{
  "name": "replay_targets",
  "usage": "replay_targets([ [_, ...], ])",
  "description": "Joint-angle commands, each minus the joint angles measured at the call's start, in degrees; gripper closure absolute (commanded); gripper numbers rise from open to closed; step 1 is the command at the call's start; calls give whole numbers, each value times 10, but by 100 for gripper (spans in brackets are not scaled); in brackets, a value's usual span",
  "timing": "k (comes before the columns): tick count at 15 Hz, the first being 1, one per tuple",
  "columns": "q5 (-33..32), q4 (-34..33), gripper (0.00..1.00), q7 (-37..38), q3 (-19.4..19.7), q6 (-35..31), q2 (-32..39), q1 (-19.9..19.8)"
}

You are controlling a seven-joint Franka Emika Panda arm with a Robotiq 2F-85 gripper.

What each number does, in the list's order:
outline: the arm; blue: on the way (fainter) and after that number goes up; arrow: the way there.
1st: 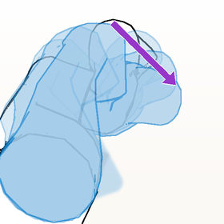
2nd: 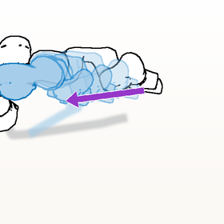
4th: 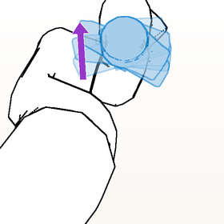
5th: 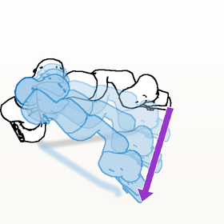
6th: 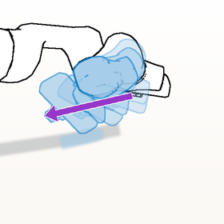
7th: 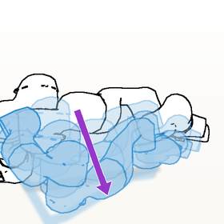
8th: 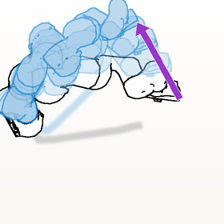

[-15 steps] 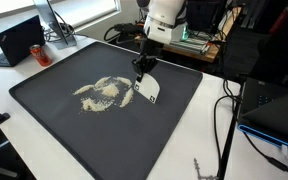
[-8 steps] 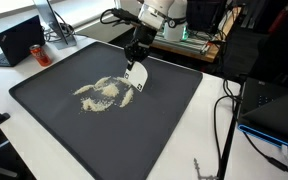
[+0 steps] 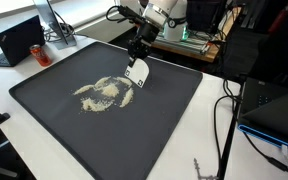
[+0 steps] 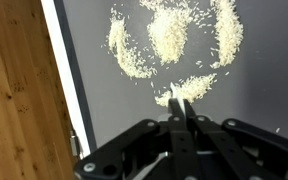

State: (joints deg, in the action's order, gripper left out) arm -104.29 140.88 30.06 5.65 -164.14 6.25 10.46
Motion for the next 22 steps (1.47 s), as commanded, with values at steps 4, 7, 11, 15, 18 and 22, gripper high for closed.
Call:
replay_targets([
  [4, -208, 23, 99, 191, -1, -13, -21, -11],
  [7, -314, 30, 99, 287, -2, -22, -24, -22],
  [11, -442, 35, 99, 409, -2, -28, -31, -42],
  [15, -401, 30, 99, 367, -13, -56, -60, -64],
  [18, -400, 10, 99, 355, 0, -109, -77, -76],
  [22, -400, -37, 99, 346, 37, -203, -78, -102],
])
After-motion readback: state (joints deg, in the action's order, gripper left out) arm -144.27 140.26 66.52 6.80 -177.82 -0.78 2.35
